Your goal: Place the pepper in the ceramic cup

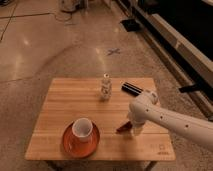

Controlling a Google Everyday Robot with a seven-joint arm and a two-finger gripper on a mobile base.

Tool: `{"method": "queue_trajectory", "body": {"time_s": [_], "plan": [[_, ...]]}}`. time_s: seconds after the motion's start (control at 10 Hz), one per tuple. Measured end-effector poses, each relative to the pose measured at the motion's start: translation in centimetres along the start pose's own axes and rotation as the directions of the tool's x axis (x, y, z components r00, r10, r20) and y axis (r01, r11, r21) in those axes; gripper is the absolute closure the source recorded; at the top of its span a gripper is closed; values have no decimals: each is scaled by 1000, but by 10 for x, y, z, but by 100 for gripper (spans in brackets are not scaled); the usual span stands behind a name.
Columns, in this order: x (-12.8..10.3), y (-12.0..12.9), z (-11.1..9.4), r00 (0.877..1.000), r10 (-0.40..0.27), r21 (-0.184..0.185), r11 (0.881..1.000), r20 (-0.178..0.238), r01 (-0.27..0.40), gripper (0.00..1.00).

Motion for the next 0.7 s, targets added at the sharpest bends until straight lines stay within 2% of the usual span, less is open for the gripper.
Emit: {"method": "queue_trajectory", "body": {"time_s": [0.1,0.2,0.4,0.7], "plan": [[0,3,7,1000,-1,2,1000,8,1,34],[-1,6,11,1000,-3,3,1000,15,3,39],[-3,8,20,1000,-2,17,1000,27,1,61],[-7,7,20,999,23,47,999,43,-25,93]]}}
